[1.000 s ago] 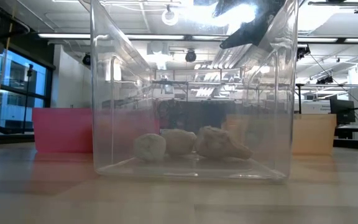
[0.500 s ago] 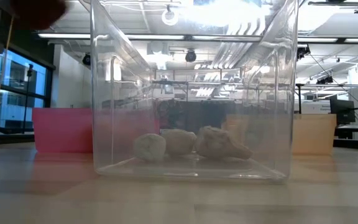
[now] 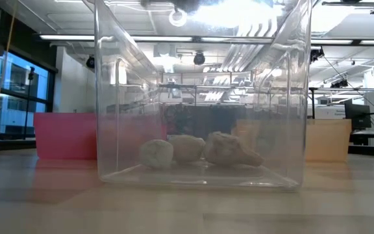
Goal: Sort produce into baskets
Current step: Put the apple into the orange bin
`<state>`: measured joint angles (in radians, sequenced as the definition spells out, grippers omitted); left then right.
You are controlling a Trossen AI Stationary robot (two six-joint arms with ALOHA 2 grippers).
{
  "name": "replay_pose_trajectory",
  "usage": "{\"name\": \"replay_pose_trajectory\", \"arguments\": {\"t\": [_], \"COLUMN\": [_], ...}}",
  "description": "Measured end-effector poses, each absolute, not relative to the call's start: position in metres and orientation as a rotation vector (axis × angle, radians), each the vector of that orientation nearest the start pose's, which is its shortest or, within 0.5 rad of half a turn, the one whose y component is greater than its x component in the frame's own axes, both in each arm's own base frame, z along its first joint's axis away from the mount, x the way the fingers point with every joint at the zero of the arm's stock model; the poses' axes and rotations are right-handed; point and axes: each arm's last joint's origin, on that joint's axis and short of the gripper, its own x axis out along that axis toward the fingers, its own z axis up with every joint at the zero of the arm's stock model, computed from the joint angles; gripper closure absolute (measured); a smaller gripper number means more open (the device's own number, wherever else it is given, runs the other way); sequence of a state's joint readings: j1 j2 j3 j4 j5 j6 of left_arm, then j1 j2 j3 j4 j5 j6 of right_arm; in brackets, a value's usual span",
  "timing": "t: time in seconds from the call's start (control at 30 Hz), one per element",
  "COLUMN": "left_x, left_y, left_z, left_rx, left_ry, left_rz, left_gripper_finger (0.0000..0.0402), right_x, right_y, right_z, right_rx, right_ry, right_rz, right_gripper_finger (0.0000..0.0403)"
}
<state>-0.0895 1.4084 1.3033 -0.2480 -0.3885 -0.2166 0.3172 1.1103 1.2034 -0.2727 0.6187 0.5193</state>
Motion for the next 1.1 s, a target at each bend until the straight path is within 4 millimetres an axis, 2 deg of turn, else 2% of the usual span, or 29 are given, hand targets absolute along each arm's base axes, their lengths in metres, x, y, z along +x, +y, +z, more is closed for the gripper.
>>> {"name": "replay_pose_trajectory", "arguments": {"t": [0.13, 0.23, 0.5, 0.63, 0.77, 0.9, 1.0, 1.1], "left_x": [0.369, 0.396, 0.421, 0.433, 0.446, 0.465, 0.475, 0.478], "left_y": [0.011, 0.03, 0.068, 0.083, 0.089, 0.088, 0.085, 0.084], "left_z": [0.325, 0.295, 0.238, 0.221, 0.201, 0.19, 0.189, 0.205], "left_rx": [-0.171, -0.196, -0.409, -0.532, -0.557, -0.518, -0.499, -0.482], "left_ry": [0.295, 0.268, 0.299, 0.229, 0.216, 0.254, 0.328, 0.371], "left_rz": [0.258, 0.294, 0.419, 0.35, 0.269, 0.226, 0.172, 0.08], "left_gripper_finger": [0.0112, 0.0112, 0.0112, 0.0112, 0.0109, 0.0071, 0.0028, 0.0007], "right_x": [0.226, 0.226, 0.224, 0.222, 0.221, 0.221, 0.22, 0.22], "right_y": [0.054, 0.053, 0.052, 0.051, 0.049, 0.048, 0.047, 0.047], "right_z": [0.404, 0.404, 0.403, 0.397, 0.392, 0.39, 0.389, 0.388], "right_rx": [0.389, 0.36, 0.319, 0.297, 0.266, 0.253, 0.225, 0.211], "right_ry": [0.07, 0.061, 0.073, 0.126, 0.17, 0.185, 0.198, 0.215], "right_rz": [-0.431, -0.483, -0.513, -0.544, -0.567, -0.58, -0.582, -0.585], "right_gripper_finger": [0.0137, 0.0137, 0.0137, 0.0137, 0.0137, 0.0137, 0.0137, 0.0137]}}
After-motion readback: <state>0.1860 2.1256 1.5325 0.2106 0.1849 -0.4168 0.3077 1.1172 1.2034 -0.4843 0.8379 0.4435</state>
